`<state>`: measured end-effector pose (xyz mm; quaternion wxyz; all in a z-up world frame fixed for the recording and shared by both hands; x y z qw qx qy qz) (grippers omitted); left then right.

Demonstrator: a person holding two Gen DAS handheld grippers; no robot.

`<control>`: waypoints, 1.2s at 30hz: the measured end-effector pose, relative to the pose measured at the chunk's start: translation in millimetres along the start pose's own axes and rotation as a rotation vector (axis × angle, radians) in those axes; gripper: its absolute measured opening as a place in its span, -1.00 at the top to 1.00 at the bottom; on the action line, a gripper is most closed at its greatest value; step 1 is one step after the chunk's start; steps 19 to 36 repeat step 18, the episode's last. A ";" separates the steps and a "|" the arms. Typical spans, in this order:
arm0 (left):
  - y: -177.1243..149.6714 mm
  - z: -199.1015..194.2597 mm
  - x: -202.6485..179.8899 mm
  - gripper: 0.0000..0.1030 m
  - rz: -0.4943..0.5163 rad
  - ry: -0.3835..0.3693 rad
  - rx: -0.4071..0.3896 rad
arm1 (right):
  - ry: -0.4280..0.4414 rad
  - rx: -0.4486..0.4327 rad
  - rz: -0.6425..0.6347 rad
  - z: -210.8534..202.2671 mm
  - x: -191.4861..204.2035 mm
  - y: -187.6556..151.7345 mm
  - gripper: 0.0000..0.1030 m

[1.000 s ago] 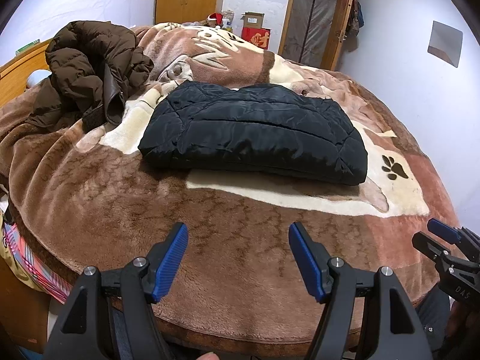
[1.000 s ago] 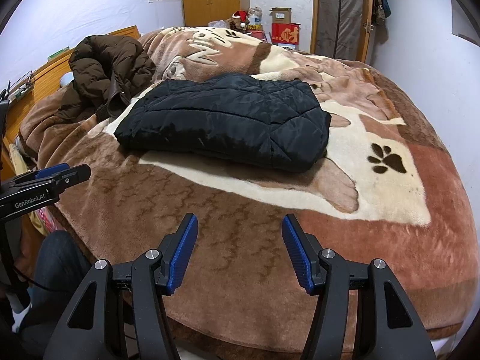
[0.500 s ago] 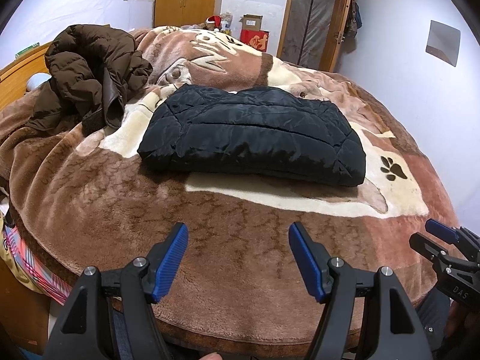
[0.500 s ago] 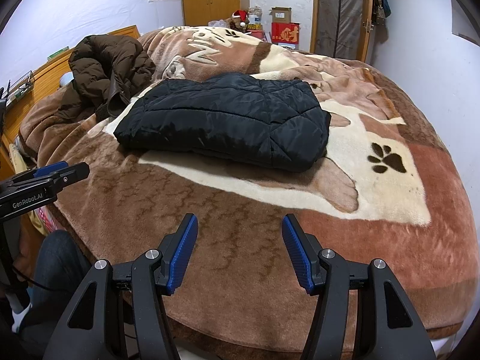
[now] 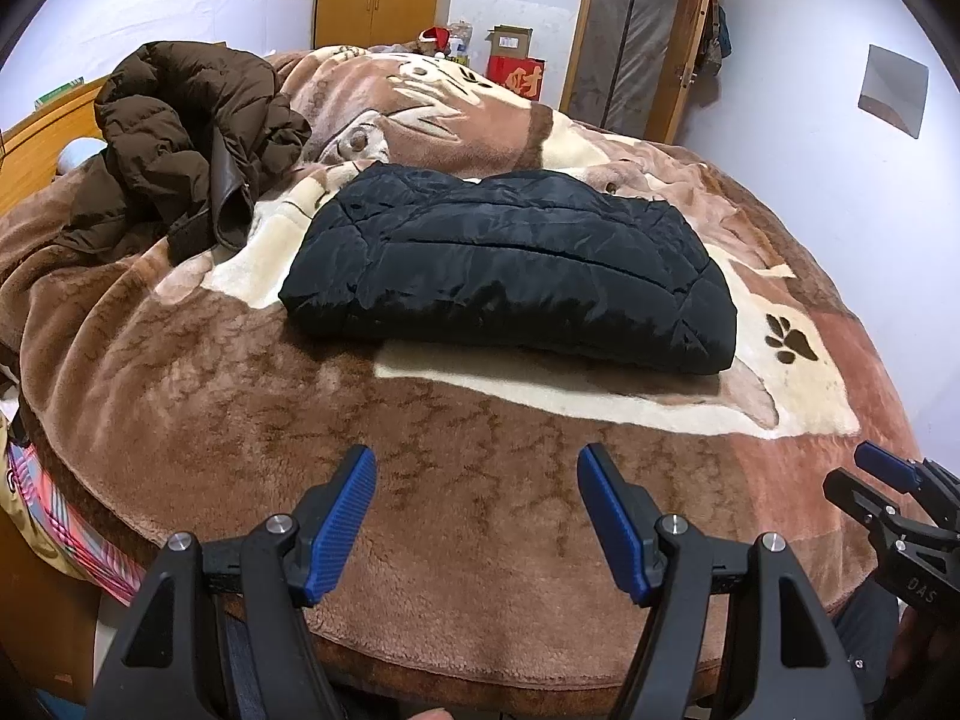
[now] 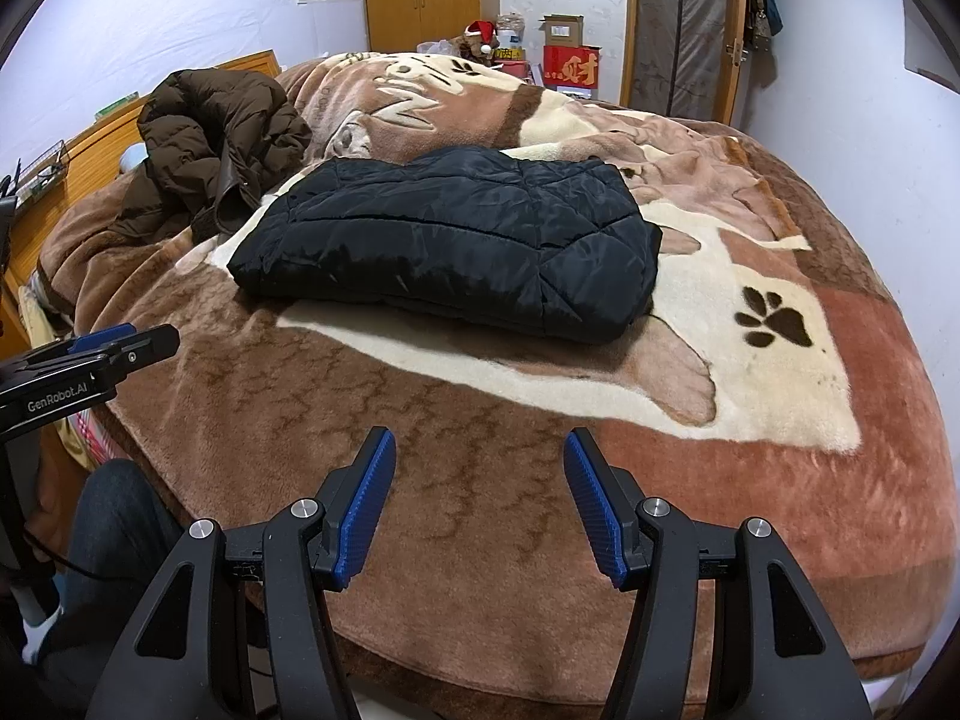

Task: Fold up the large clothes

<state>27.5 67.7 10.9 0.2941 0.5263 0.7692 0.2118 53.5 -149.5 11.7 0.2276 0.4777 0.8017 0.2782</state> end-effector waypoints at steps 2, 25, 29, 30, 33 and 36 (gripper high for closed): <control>-0.7 0.2 -0.7 -0.39 0.004 0.008 -0.004 | -0.001 0.002 0.001 0.5 0.4 -1.5 -0.14; -3.9 5.0 -1.6 -0.39 -0.007 0.026 -0.004 | 0.002 0.013 0.020 4.2 -3.9 -10.2 -0.14; -3.9 5.0 -1.6 -0.39 -0.007 0.026 -0.004 | 0.002 0.013 0.020 4.2 -3.9 -10.2 -0.14; -3.9 5.0 -1.6 -0.39 -0.007 0.026 -0.004 | 0.002 0.013 0.020 4.2 -3.9 -10.2 -0.14; -3.9 5.0 -1.6 -0.39 -0.007 0.026 -0.004 | 0.002 0.013 0.020 4.2 -3.9 -10.2 -0.14; -3.9 5.0 -1.6 -0.39 -0.007 0.026 -0.004 | 0.002 0.013 0.020 4.2 -3.9 -10.2 -0.14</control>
Point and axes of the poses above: each gripper's, at about its wrist camera, not at the fingertips, and z roughly the way its jaws point, x to its left, y to its top, the point moved 1 cm from there along z, roughly the way its jaws point, and after that the axes turned 8 degrees about -z, right-handed, at the moved point
